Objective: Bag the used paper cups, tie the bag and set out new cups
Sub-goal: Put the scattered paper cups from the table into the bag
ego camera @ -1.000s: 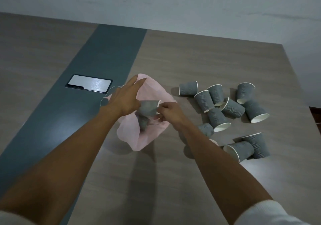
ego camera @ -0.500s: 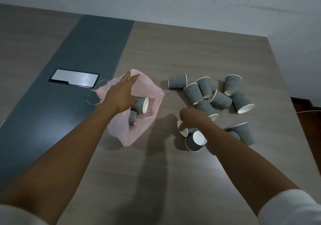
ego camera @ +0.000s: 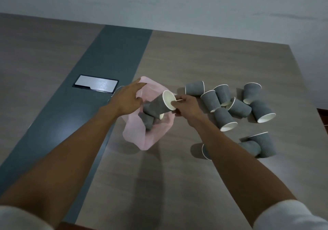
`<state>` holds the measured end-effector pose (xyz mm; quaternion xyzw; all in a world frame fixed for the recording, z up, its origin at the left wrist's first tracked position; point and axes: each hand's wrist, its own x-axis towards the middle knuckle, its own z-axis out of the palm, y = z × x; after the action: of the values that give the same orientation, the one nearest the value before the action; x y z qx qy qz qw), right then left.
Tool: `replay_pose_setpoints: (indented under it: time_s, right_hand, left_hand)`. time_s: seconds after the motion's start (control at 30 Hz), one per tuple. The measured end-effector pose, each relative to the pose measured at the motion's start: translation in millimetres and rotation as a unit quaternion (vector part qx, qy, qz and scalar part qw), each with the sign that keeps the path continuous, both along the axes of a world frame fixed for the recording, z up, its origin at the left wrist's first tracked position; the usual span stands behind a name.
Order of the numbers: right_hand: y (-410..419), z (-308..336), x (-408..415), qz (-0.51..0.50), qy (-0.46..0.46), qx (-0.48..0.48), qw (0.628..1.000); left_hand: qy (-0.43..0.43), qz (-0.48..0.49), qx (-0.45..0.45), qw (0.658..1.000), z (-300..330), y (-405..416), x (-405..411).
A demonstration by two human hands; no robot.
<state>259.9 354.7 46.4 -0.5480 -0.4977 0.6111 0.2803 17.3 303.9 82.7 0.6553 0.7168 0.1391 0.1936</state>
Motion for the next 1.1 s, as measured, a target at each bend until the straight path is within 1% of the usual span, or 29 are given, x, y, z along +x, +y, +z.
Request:
replay_pose_setpoints:
  time_s: [0.07, 0.1, 0.13, 0.23, 0.3, 0.33, 0.37, 0.4, 0.47, 0.57, 0.6, 0.63, 0.7, 0.77, 0.8, 0.83, 0.87, 0.9, 0.93, 1.0, 1.03, 1.1]
  right_hand:
    - [-12.1, -6.6, -21.4, -0.011, 0.073, -0.075, 0.994]
    - [-16.3, -9.4, -27.6, -0.019, 0.083, -0.105, 0.991]
    - [-19.5, -12.6, -29.6, -0.024, 0.07, -0.118, 0.99]
    - [-18.2, -20.9, -13.9, 0.009, -0.041, -0.089, 0.995]
    - [-11.4, -21.4, 9.3, 0.066, -0.17, -0.02, 0.983]
    - [-6.7, -20.0, 23.4, 0.106, -0.249, 0.026, 0.962]
    - [-2.7, -16.5, 38.0, 0.158, -0.327, 0.064, 0.929]
    - [1.0, -11.5, 52.1, 0.217, -0.389, 0.081, 0.892]
    - [4.3, 0.3, 75.7, 0.328, -0.464, 0.053, 0.821]
    - [-1.4, 11.7, 95.7, 0.472, -0.546, 0.004, 0.692]
    - [-4.7, 12.0, 99.4, 0.494, -0.557, -0.006, 0.668]
    - [-9.1, 11.0, 103.8, 0.5, -0.565, -0.015, 0.657]
    - [-18.7, 4.7, 111.8, 0.491, -0.578, -0.017, 0.651]
    - [-25.4, -4.0, 116.2, 0.476, -0.584, -0.025, 0.657]
    - [-26.9, -6.4, 116.7, 0.466, -0.581, -0.032, 0.666]
    - [-26.6, -6.7, 116.5, 0.453, -0.574, -0.037, 0.682]
    - [-23.8, -4.8, 115.6, 0.431, -0.558, -0.037, 0.708]
    - [-19.0, -2.4, 113.5, 0.398, -0.53, -0.03, 0.748]
    - [-12.7, 0.5, 110.4, 0.351, -0.49, -0.018, 0.798]
    - [-0.4, 6.6, 97.2, 0.24, -0.376, 0.011, 0.895]
    - [3.2, 8.9, 87.8, 0.191, -0.316, 0.026, 0.929]
    - [4.5, 9.1, 65.9, 0.119, -0.21, 0.04, 0.97]
  left_hand:
    - [-0.003, -0.005, 0.012, 1.0, 0.6, -0.9, -0.2]
    - [-0.005, -0.004, 0.017, 1.0, 0.6, -1.0, -0.1]
    - [-0.006, -0.001, 0.016, 1.0, 1.0, -1.3, -0.2]
    - [0.002, 0.002, 0.005, 1.0, 3.4, -0.7, 0.7]
    - [0.0, -0.005, 0.017, 1.0, 2.0, -0.7, 3.3]
    - [-0.003, -0.008, 0.021, 1.0, 0.4, -0.8, 5.0]
    - [-0.004, -0.011, 0.022, 1.0, -1.2, -0.8, 7.3]
    - [-0.003, -0.013, 0.021, 1.0, -2.6, -0.4, 9.1]
    - [0.006, -0.016, 0.02, 1.0, -3.3, 0.5, 13.3]
    - [0.019, -0.01, 0.021, 1.0, -2.7, 1.6, 18.7]
    - [0.019, -0.007, 0.024, 1.0, -2.9, 1.9, 19.3]
    - [0.018, -0.007, 0.026, 0.999, -3.1, 2.3, 20.5]
    - [0.017, -0.008, 0.029, 0.999, -3.4, 2.6, 22.1]
    - [0.019, -0.007, 0.03, 0.999, -2.7, 2.4, 20.5]
    - [0.023, -0.006, 0.03, 0.999, -2.2, 2.1, 17.9]
    - [0.031, -0.005, 0.029, 0.999, -1.9, 1.5, 15.1]
    - [0.042, -0.006, 0.028, 0.999, -1.4, 1.1, 11.8]
    - [0.053, -0.008, 0.026, 0.998, -0.7, 0.8, 8.8]
    - [0.061, -0.011, 0.025, 0.998, 0.0, 0.6, 6.2]
    - [0.068, -0.013, 0.027, 0.997, 2.2, 0.8, 2.2]
    - [0.068, -0.014, 0.027, 0.997, 3.4, 0.9, 1.1]
    - [0.065, -0.016, 0.029, 0.997, 6.1, 1.8, -0.9]
